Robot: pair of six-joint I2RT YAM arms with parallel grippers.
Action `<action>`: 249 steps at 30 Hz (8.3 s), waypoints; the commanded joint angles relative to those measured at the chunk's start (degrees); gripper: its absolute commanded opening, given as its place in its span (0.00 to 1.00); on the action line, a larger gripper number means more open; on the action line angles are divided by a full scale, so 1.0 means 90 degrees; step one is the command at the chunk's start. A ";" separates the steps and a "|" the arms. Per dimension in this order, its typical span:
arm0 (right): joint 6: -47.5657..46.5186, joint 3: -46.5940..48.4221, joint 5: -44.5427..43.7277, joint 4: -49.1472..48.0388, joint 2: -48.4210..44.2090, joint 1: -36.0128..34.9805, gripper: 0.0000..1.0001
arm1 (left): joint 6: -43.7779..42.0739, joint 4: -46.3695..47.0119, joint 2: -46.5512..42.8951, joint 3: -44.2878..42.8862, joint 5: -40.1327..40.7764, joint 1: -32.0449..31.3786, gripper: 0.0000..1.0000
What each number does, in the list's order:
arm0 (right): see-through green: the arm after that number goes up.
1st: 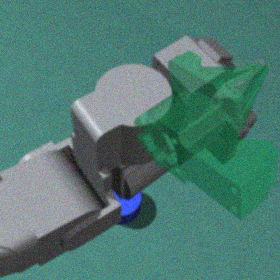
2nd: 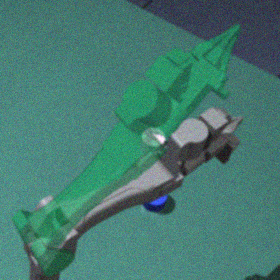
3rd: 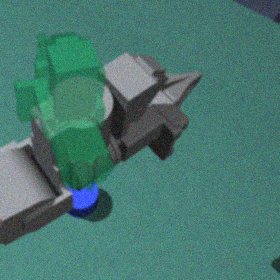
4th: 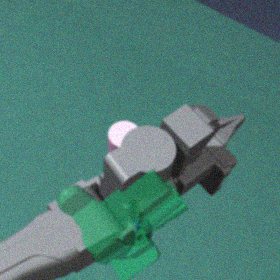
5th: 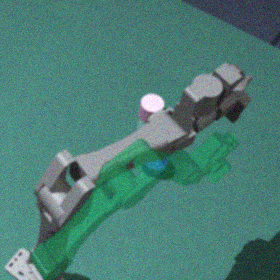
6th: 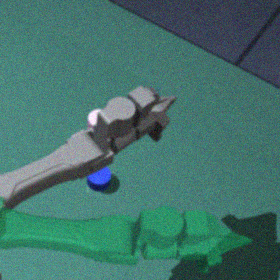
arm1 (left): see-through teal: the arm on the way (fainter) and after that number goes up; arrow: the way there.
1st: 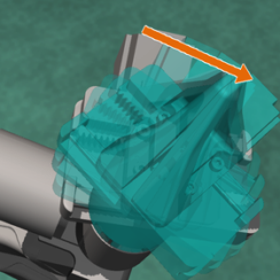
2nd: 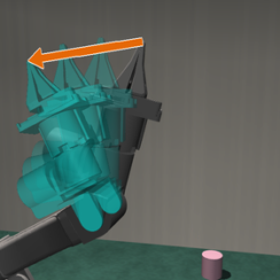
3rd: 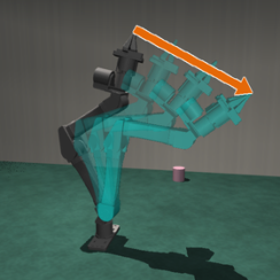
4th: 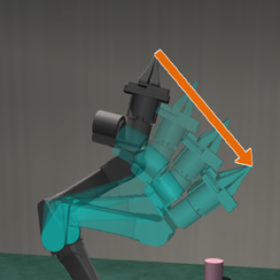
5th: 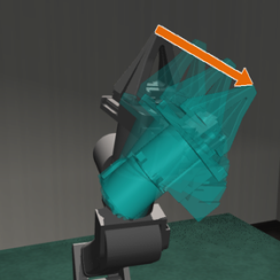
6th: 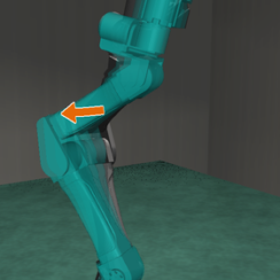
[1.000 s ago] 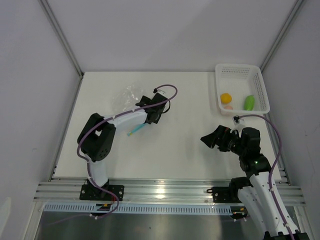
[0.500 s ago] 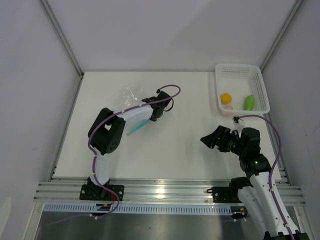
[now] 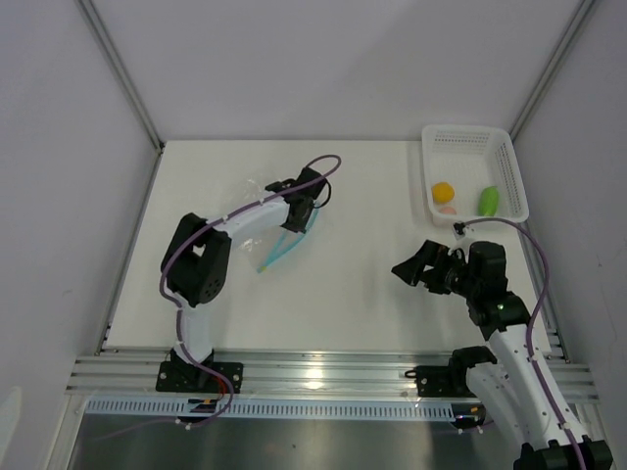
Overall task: Place the food in the zip-top bag and seal the zipper
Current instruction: Unzip the zipper food storage bag, then pick up the fake fruit from the bin.
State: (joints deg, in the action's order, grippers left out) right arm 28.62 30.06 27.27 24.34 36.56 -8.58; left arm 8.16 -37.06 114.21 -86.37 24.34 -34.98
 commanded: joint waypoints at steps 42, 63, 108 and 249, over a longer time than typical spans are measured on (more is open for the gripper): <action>0.0530 0.4101 -0.0335 0.1475 0.3535 -0.2152 0.82 | 0.3077 -0.0961 -0.2329 -0.0218 -0.5653 -0.0468 0.01; 0.0355 0.4013 0.0562 0.1603 0.4365 -0.2250 0.00 | 0.3136 -0.0687 -0.2797 0.0328 -0.5450 -0.0644 0.00; 0.0013 0.4619 0.0672 0.1944 0.4883 -0.2377 0.00 | 0.3028 -0.0540 -0.3550 0.1403 -0.4911 -0.1113 0.29; -0.0846 0.9150 -0.3166 0.3692 1.0548 0.1451 0.58 | 0.1290 -0.0482 -0.3979 0.1764 -0.5380 -0.0342 0.01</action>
State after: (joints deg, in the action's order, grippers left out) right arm 20.88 112.79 -1.83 59.07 130.78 4.27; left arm 19.46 -41.17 78.22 -68.99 -22.90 -38.44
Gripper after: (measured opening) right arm 0.607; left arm 0.005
